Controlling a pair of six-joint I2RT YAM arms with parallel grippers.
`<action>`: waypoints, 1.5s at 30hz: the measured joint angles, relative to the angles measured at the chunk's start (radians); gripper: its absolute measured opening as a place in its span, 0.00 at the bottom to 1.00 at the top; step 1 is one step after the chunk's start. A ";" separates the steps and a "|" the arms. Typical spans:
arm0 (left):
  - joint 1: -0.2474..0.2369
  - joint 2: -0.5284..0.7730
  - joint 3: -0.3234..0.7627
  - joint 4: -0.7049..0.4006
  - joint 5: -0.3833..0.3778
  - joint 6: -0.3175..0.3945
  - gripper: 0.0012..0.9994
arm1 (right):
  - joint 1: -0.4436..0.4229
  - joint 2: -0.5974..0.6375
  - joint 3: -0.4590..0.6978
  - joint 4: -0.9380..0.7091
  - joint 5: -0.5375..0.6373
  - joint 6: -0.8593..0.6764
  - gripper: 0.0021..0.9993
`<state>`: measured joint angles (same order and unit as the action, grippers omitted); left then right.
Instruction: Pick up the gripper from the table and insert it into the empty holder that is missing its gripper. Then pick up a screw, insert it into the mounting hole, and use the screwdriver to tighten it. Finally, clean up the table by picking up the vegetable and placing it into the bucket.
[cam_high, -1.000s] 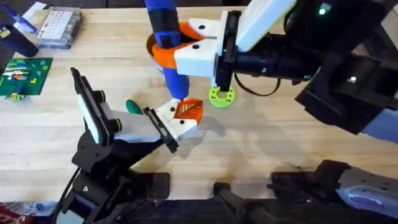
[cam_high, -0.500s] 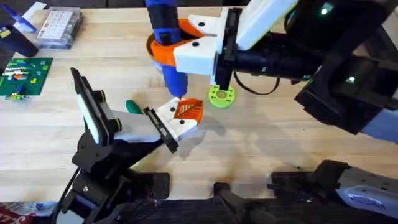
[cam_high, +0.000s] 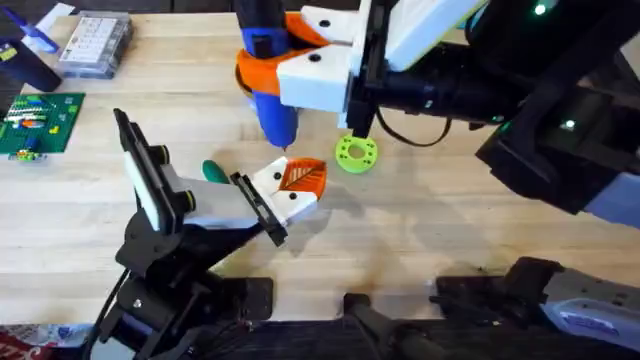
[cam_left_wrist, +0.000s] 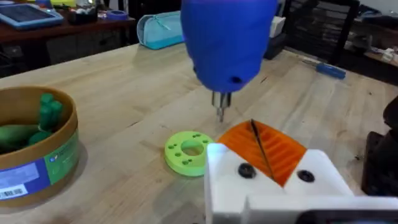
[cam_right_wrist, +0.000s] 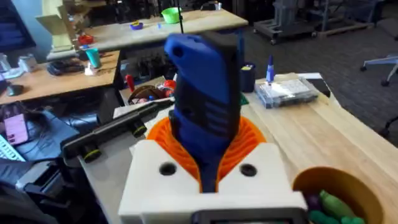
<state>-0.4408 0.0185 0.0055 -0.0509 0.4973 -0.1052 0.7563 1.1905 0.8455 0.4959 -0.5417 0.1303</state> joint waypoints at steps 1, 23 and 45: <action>0.000 0.000 0.000 0.000 0.000 0.000 0.02 | 0.000 0.000 0.008 -0.003 -0.004 0.001 0.08; 0.000 0.000 0.000 0.000 0.000 0.000 0.02 | 0.000 0.000 0.094 -0.129 -0.112 0.023 0.08; 0.000 0.000 0.000 0.000 0.000 0.000 0.02 | 0.000 0.106 0.093 -0.024 -0.246 0.010 0.08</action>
<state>-0.4408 0.0185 0.0055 -0.0509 0.4973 -0.1051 0.7563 1.2961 0.9382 0.4715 -0.7873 0.1406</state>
